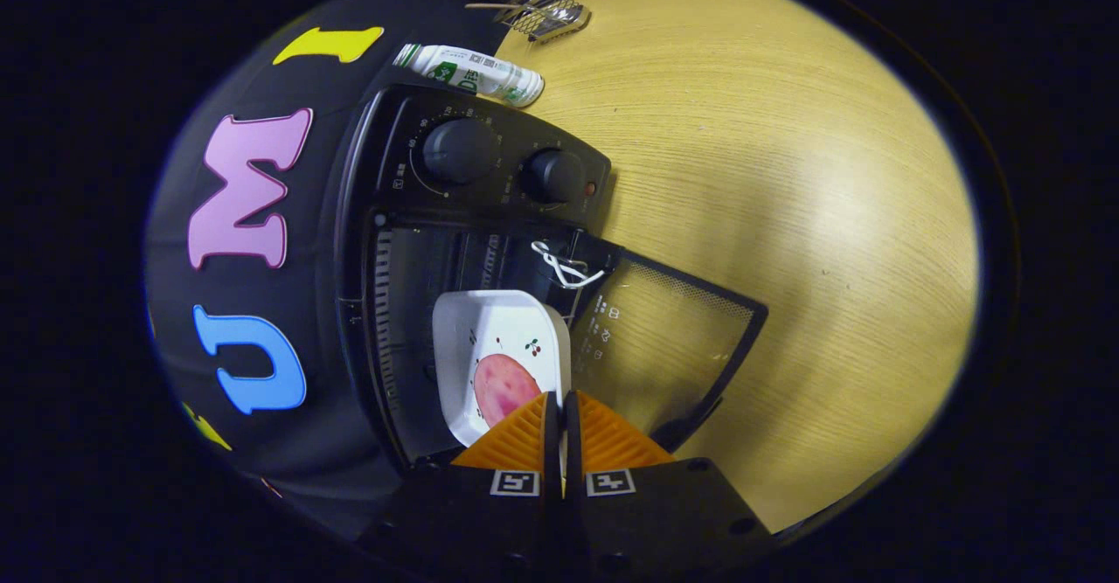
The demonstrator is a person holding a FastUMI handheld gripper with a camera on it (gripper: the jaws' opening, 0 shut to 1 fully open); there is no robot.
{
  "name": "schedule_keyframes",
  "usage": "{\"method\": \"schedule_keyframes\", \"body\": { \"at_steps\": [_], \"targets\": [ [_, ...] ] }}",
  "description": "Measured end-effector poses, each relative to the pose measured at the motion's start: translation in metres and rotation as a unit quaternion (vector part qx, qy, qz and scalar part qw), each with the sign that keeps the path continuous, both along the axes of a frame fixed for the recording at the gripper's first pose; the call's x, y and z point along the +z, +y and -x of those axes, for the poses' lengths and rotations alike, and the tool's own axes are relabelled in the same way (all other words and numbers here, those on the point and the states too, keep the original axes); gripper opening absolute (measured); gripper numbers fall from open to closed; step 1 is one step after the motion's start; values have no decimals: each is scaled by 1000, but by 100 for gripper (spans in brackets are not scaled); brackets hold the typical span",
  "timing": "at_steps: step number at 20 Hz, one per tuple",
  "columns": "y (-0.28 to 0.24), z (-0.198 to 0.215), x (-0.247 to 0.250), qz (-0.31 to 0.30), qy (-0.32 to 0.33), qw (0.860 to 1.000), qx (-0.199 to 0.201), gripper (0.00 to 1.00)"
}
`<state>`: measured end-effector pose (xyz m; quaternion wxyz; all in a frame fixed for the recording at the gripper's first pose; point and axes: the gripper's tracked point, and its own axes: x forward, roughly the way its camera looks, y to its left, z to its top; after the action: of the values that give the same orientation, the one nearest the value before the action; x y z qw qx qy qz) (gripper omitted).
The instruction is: Open the toaster oven, put the food inside, and close the toaster oven door.
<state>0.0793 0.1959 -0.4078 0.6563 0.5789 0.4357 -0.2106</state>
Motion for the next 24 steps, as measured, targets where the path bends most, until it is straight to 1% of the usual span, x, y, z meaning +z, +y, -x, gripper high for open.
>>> {"method": "schedule_keyframes", "body": {
  "at_steps": [3,6,14,18,19,20,21,22,23,24],
  "targets": [
    [8,-15,-6,4,11,999,-40,5],
    [15,-27,-8,5,10,998,-67,5],
    [25,-39,-19,6,19,995,-95,5],
    [28,-43,-18,-24,6,994,-108,9],
    [30,-43,-14,-33,3,994,-108,13],
    [31,-42,-11,-41,1,994,-106,23],
    [32,-41,-8,-47,-1,994,-103,30],
    [30,-39,-5,-49,-1,994,-99,48],
    [29,-36,-3,-55,0,994,-95,55],
    [30,-34,1,-63,-1,994,-89,67]
  ]
}}
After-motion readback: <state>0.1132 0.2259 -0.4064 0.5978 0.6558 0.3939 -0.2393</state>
